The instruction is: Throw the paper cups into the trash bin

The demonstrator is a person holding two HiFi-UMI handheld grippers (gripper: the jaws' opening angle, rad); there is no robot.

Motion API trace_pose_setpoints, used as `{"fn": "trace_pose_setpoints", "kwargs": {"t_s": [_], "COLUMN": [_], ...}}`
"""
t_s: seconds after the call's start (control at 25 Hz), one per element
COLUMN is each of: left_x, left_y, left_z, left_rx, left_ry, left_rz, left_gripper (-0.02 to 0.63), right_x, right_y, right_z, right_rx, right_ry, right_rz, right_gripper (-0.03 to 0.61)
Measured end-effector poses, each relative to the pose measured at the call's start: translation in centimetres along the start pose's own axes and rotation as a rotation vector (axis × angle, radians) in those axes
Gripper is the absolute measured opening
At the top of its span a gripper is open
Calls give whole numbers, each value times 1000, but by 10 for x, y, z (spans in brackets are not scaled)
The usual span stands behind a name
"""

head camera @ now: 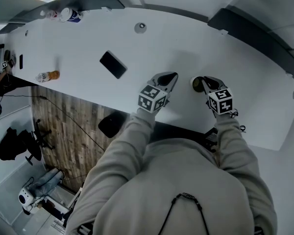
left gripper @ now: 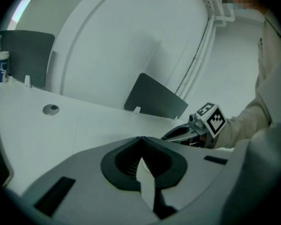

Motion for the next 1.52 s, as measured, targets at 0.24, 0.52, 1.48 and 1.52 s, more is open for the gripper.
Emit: {"fn": "trace_pose_setpoints", "kwargs": {"t_s": [0.24, 0.52, 1.48, 1.52], "left_x": [12, 16, 35, 31], "left_y": [6, -14, -108, -111], "left_z": [-10, -28, -201, -198], "left_rx": [-5, -25, -271, -277], "left_ry": [-24, -70, -352, -340], "left_rz": [-43, -51, 18, 17], "left_gripper": [-2, -2, -2, -2], "right_x": [11, 32, 221, 223], "right_y": [5, 6, -11, -14], "right_z": [-22, -45, -183, -181], "right_rx": [35, 71, 128, 121], "right_ry": [-32, -60, -414, -418], "right_rz": [-15, -13, 158, 157], "right_gripper": [43, 43, 43, 43]}}
Point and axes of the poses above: the fingertips, and each gripper's own axes: x backward along the fingers, y to its left, z out of its underside, the point moved 1 cm from there along x, backward along the fingers, and after that the axes turned 7 degrees about -z, right-handed, at the moved point
